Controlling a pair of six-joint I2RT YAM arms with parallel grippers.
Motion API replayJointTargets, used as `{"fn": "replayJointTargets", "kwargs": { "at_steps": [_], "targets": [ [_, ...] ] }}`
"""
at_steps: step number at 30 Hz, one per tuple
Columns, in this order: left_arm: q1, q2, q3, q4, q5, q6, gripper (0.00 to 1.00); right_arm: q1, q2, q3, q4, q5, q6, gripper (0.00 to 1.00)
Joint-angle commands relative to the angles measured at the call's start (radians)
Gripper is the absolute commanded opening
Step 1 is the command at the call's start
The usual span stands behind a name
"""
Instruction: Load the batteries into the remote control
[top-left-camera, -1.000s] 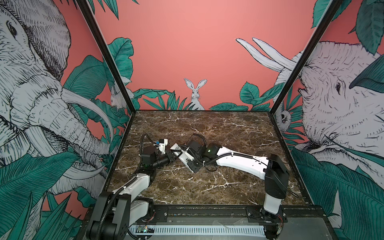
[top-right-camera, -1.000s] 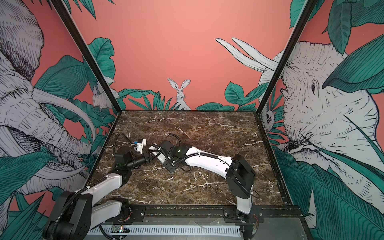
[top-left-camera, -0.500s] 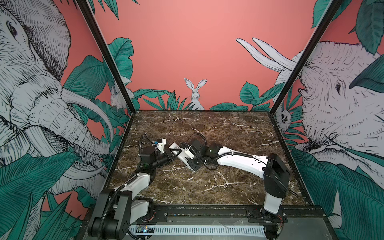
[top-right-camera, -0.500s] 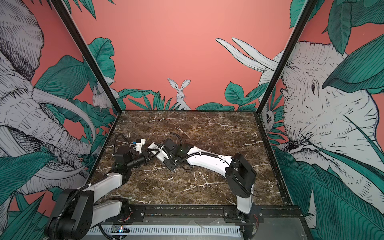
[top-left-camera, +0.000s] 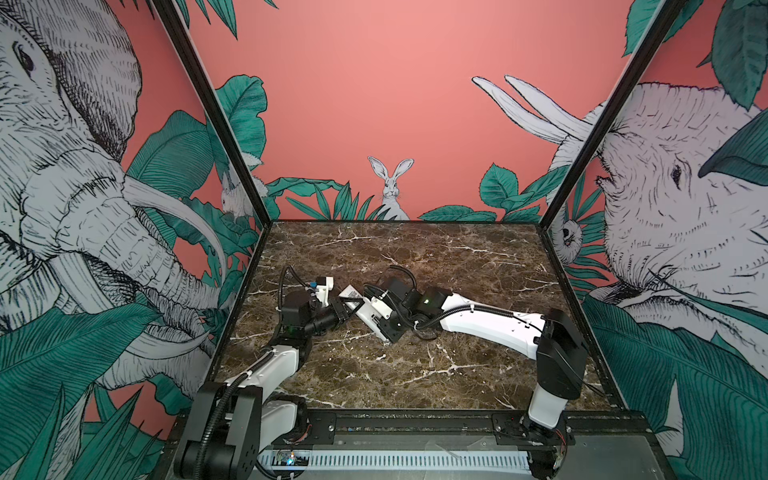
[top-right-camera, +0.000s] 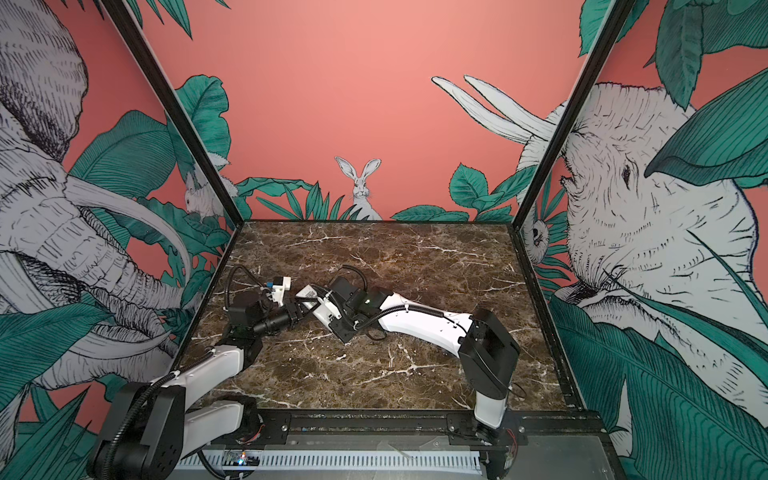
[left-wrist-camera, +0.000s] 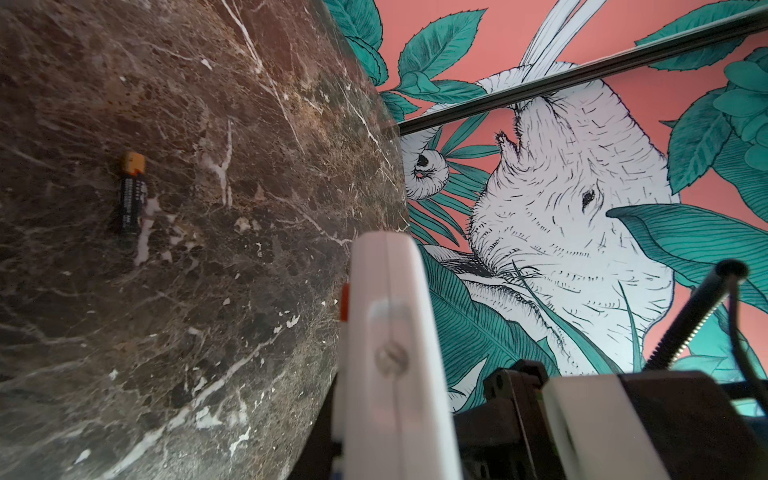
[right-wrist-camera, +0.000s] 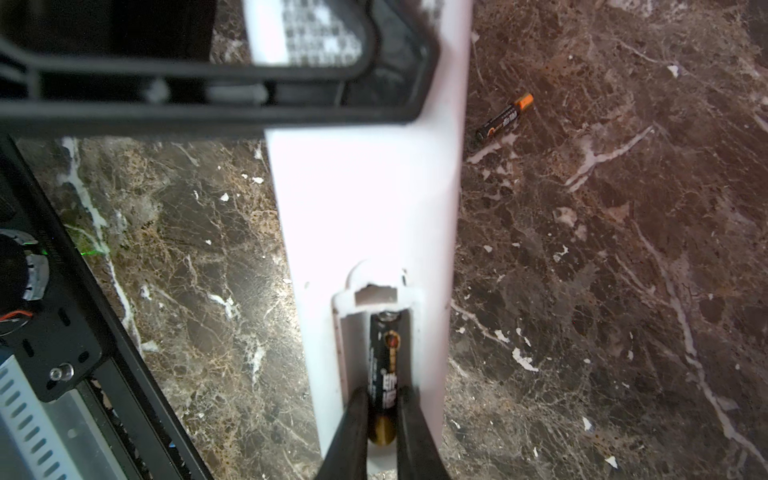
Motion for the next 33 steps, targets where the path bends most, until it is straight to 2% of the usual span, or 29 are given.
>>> {"fn": "replayJointTargets", "kwargs": {
  "at_steps": [1,6,12,33],
  "targets": [
    [-0.019,-0.043,0.046,0.006,0.134,-0.013,0.00,-0.011,-0.016,-0.018,-0.018,0.040,-0.005,0.18],
    [-0.019,-0.050,0.060,-0.091,0.105,0.055,0.00,-0.006,-0.029,-0.004,-0.051,0.033,-0.007,0.21],
    [-0.019,-0.043,0.075,-0.188,0.071,0.118,0.00,0.009,-0.017,0.042,-0.107,0.077,0.002,0.23],
    [-0.005,-0.009,0.079,-0.175,0.066,0.116,0.00,0.038,-0.008,0.048,-0.116,0.040,-0.009,0.19]
  ]
}}
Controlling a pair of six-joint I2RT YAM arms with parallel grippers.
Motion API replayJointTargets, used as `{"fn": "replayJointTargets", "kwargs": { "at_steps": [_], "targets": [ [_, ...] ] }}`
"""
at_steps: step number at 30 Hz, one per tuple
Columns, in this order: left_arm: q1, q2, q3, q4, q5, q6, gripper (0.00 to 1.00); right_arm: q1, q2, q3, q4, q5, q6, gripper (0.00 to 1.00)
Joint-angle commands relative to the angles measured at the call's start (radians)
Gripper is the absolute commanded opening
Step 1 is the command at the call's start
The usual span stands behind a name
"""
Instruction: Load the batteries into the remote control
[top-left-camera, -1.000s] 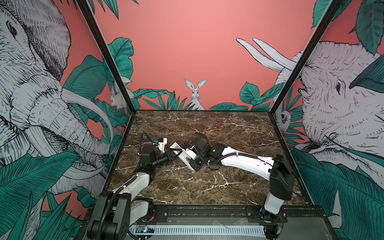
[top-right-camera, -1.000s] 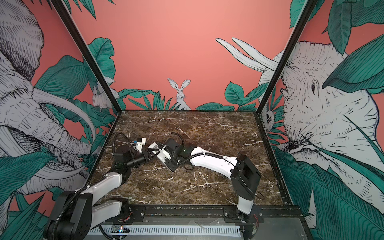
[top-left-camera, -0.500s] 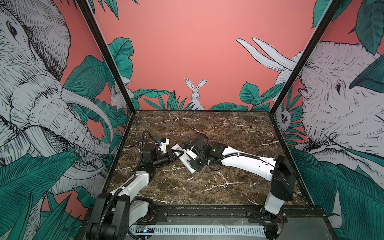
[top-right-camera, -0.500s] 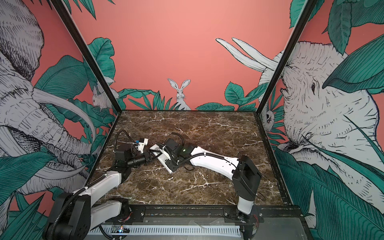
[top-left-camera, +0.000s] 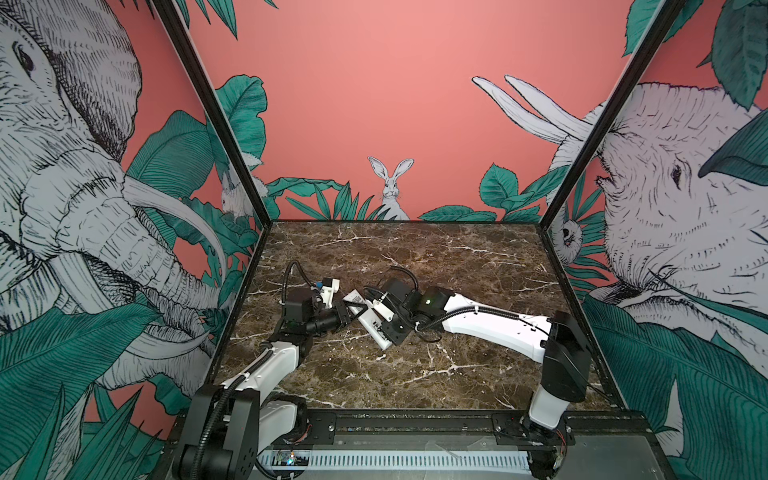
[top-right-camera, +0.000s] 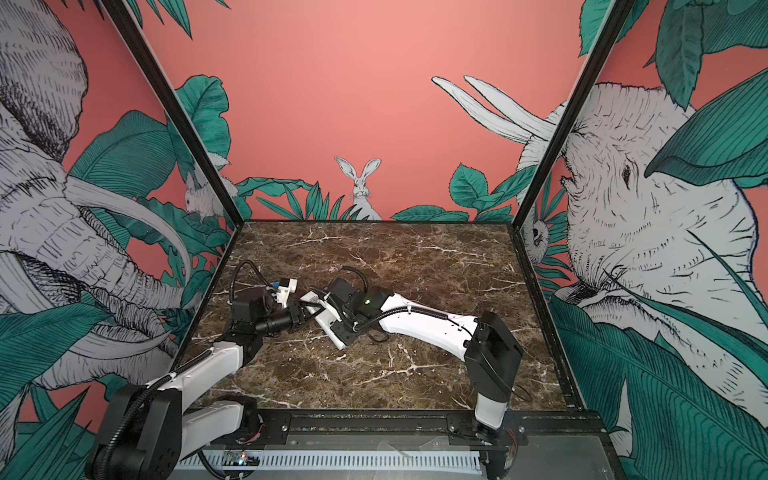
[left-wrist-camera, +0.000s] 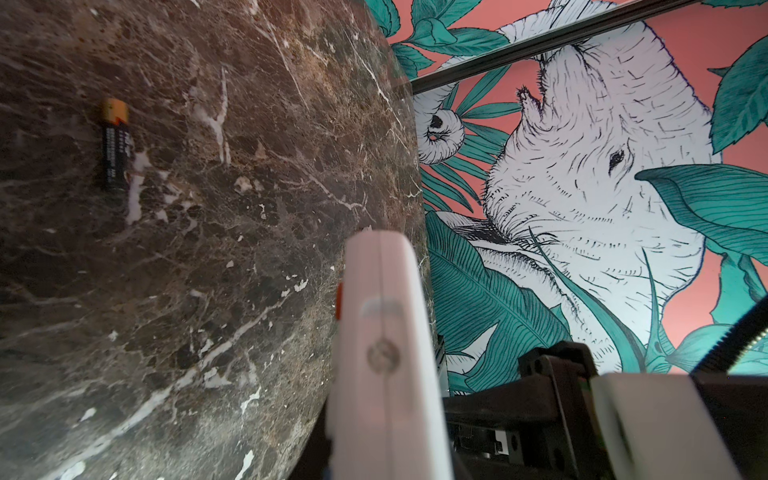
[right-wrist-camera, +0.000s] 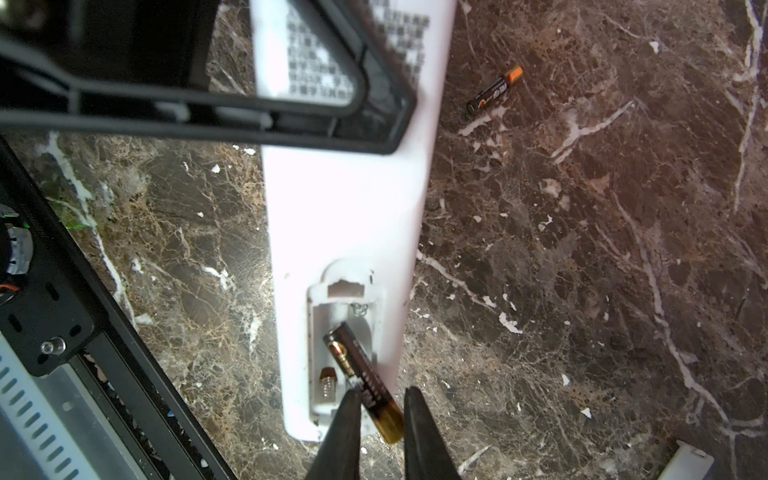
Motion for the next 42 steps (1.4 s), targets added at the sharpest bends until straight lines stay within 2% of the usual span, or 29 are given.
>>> {"fn": "replayJointTargets", "kwargs": {
  "at_steps": [1,11,28,42],
  "targets": [
    [0.007,0.002,0.029,0.032,0.027,-0.007,0.00,0.010,0.007,0.019,-0.015,-0.004,-0.005,0.19],
    [0.029,0.011,0.021,0.059,0.040,-0.029,0.00,0.029,0.018,0.011,-0.021,-0.003,-0.010,0.17],
    [0.037,0.007,0.018,0.049,0.046,-0.026,0.00,0.031,-0.001,-0.002,-0.068,-0.007,-0.053,0.24],
    [0.040,0.003,0.017,0.045,0.046,-0.027,0.00,0.030,0.005,0.011,-0.078,-0.013,-0.064,0.16]
  ]
}}
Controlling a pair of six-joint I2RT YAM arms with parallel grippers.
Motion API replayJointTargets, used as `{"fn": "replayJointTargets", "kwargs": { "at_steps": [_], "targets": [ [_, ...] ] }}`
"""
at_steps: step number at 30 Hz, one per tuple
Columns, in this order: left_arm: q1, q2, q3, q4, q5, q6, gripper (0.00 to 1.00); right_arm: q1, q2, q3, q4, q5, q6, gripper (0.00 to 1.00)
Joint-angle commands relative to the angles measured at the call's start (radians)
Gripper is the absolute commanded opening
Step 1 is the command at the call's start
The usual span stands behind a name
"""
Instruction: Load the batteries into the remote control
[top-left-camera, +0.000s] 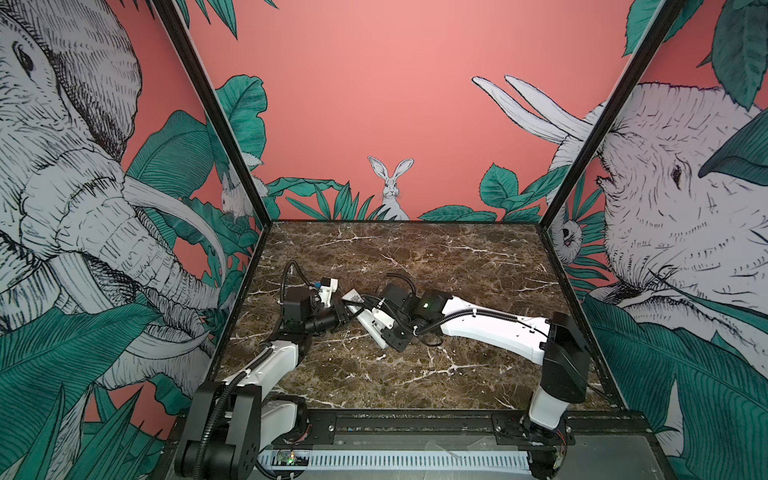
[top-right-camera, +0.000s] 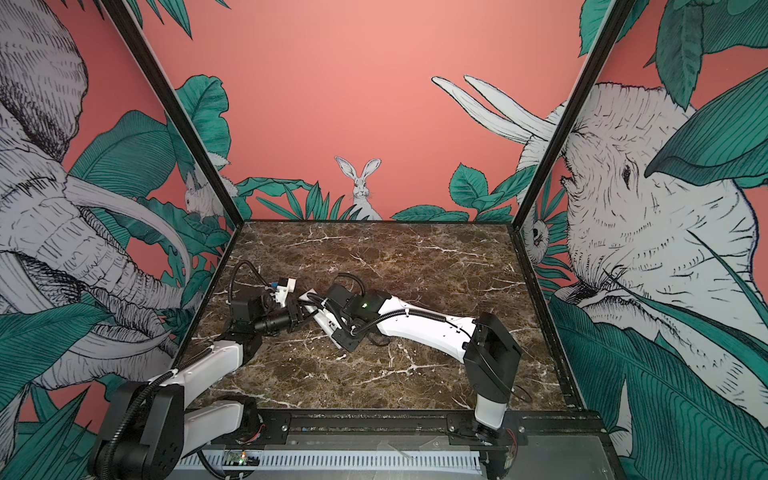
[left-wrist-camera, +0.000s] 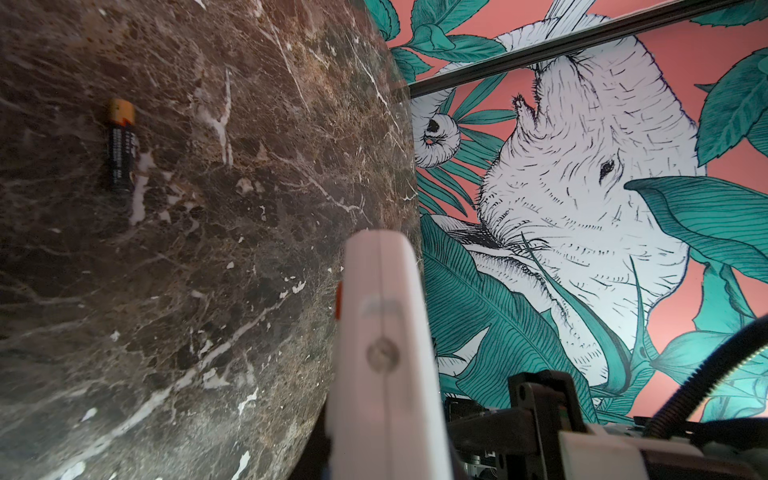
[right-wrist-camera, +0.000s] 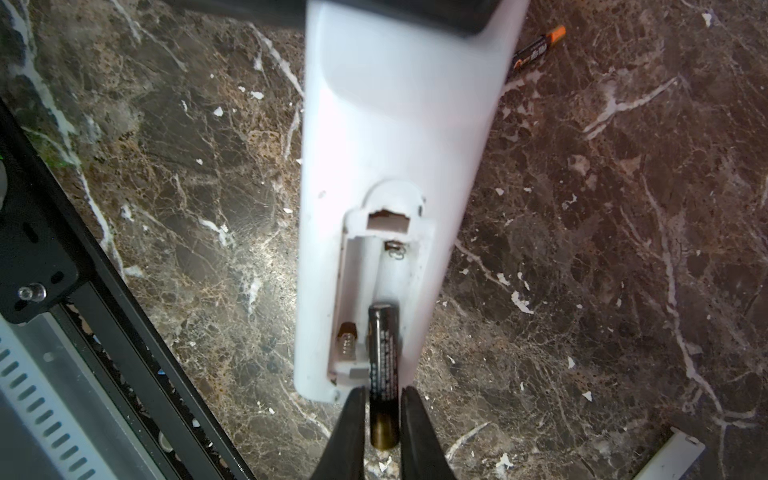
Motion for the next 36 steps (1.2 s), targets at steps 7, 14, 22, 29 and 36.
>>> {"fn": "replayJointTargets", "kwargs": {
  "at_steps": [7,14,22,29,36],
  "targets": [
    [0.011,-0.014,0.019,0.032,0.026,-0.010,0.00,0.005,0.015,0.018,-0.004,0.003,0.000,0.13],
    [0.017,-0.010,0.016,0.046,0.039,-0.027,0.00,0.005,0.009,0.008,0.060,0.038,0.052,0.11],
    [0.023,0.013,0.010,0.104,0.055,-0.069,0.00,0.003,0.048,0.050,0.060,0.111,0.130,0.11],
    [0.029,0.023,0.010,0.119,0.056,-0.080,0.00,0.002,0.062,0.069,0.071,0.123,0.169,0.12],
    [0.036,0.028,0.009,0.113,0.055,-0.073,0.00,0.001,0.045,0.058,0.090,0.110,0.162,0.21]
  ]
}}
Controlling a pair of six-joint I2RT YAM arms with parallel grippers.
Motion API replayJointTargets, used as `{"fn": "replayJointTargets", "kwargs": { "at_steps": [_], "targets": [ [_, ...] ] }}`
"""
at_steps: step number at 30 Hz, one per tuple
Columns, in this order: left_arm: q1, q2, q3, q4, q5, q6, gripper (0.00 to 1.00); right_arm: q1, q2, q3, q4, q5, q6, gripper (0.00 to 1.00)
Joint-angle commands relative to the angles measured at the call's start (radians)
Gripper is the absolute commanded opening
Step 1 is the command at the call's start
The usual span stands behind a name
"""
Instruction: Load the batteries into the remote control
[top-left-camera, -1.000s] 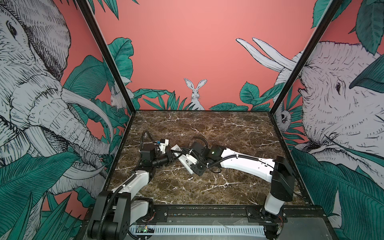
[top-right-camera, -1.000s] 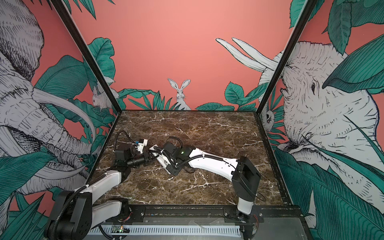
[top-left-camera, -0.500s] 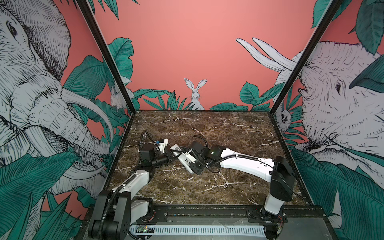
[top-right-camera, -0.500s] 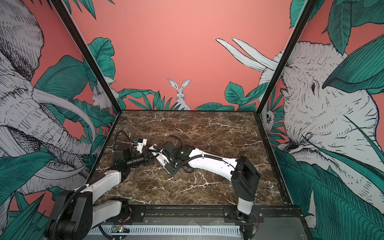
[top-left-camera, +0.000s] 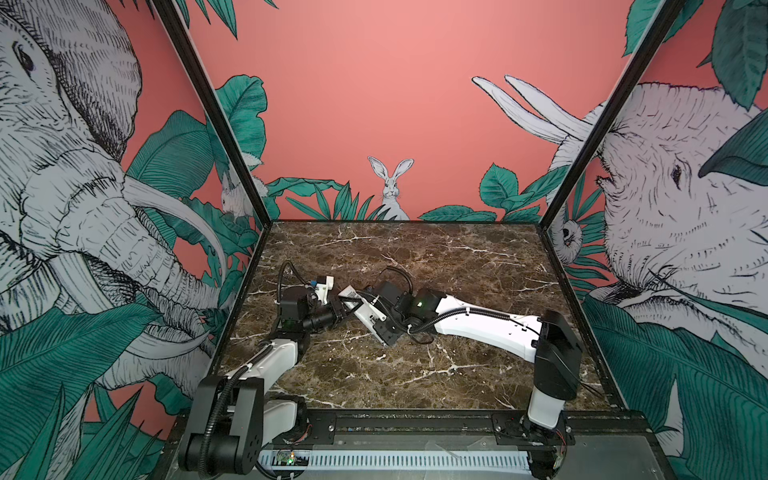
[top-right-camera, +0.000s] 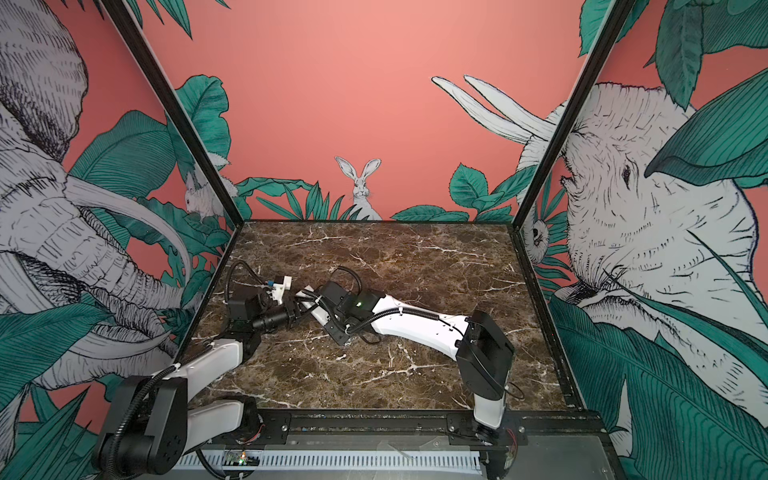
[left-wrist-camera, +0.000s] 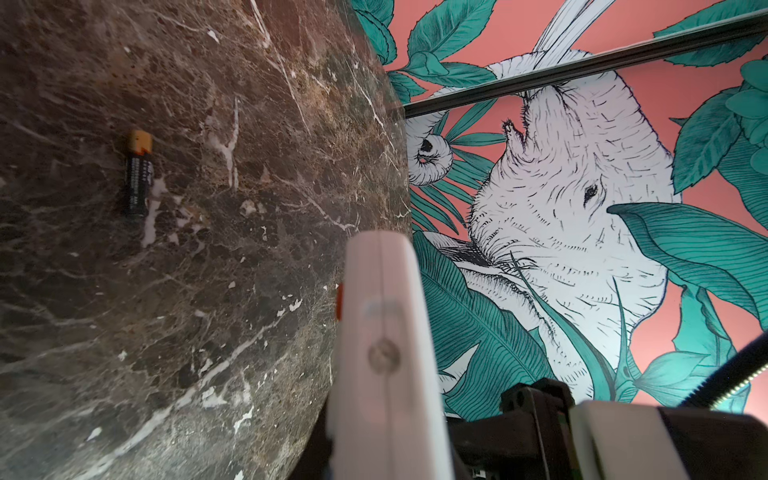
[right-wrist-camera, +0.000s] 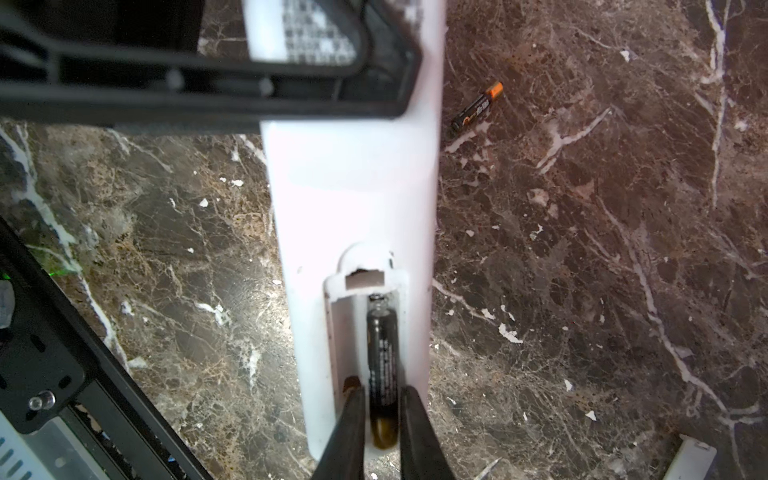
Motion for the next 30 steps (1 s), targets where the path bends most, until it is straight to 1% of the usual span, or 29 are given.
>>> {"fn": "replayJointTargets", "kwargs": {
  "at_steps": [1,5,14,21,24,30],
  "targets": [
    [0.008,-0.005,0.007,0.034,0.041,-0.010,0.00,0.000,-0.004,0.007,0.014,0.013,0.003,0.23],
    [0.012,-0.001,0.008,0.026,0.036,-0.002,0.00,0.003,-0.035,-0.017,0.029,-0.015,-0.018,0.27],
    [0.019,0.006,0.006,0.024,0.035,0.000,0.00,0.002,-0.080,-0.040,-0.001,-0.011,-0.035,0.29],
    [0.024,0.007,0.006,0.021,0.035,0.001,0.00,0.003,-0.127,-0.087,0.033,-0.055,-0.044,0.31],
    [0.026,0.009,0.006,0.023,0.036,0.002,0.00,0.003,-0.131,-0.097,0.033,-0.066,-0.050,0.31],
    [0.026,0.008,0.008,0.026,0.042,0.000,0.00,0.002,-0.119,-0.106,0.047,-0.083,-0.064,0.24]
  ]
}}
